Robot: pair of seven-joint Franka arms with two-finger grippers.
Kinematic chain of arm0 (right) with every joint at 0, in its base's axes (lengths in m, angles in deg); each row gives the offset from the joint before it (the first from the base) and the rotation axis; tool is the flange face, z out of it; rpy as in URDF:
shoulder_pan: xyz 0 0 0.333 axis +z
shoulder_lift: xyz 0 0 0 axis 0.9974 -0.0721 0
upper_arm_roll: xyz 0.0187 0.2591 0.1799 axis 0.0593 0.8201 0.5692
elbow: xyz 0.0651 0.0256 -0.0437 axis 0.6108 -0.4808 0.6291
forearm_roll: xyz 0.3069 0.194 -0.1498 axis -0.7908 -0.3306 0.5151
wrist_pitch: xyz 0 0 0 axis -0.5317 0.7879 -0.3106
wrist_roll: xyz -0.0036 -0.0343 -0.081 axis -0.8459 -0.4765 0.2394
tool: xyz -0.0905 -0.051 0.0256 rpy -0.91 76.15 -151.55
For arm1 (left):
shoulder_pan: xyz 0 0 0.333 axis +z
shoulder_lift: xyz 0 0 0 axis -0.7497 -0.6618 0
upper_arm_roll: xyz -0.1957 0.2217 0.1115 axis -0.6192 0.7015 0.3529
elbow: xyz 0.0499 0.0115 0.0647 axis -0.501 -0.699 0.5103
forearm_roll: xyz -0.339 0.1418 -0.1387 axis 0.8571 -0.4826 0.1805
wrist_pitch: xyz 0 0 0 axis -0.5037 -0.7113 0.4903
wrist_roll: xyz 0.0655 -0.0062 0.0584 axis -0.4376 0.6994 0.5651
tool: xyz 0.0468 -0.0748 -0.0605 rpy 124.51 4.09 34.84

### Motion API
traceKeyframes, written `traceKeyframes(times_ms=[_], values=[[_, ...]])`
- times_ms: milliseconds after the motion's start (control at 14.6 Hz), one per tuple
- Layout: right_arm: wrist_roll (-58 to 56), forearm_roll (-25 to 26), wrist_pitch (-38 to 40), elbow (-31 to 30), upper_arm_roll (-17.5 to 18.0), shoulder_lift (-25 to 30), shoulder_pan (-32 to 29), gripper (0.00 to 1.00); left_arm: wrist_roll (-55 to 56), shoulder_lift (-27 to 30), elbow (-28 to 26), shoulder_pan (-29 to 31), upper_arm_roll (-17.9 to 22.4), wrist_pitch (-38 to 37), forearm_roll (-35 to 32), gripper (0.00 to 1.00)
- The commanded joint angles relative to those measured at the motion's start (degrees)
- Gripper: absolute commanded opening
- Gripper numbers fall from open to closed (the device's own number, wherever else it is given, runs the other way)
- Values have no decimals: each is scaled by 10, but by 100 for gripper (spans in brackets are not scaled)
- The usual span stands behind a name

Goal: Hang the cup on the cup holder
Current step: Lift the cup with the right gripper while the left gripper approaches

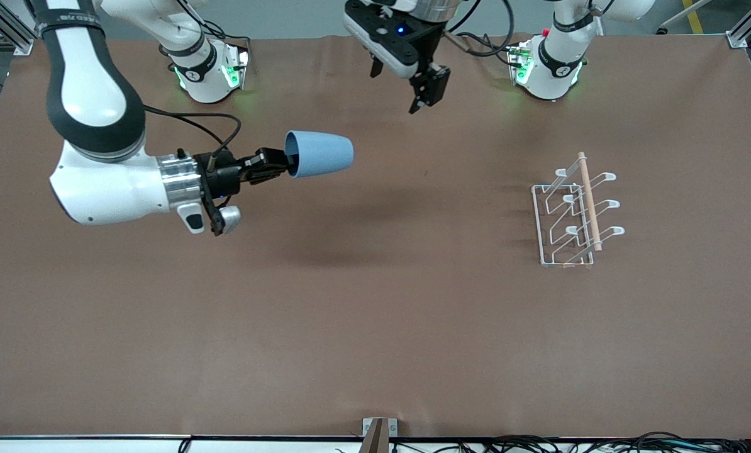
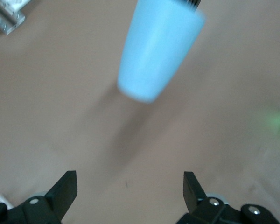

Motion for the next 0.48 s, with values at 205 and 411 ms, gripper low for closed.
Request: traceKeyframes(times_ms=[205,411], values=[[13,-19,-1,-16,-4,13,41,5,-70,-65,42,1,-15,62,15,100],[15,-21,18,-16,-4,13,47,5,-96,-85,41,1,-16,63,17,100]])
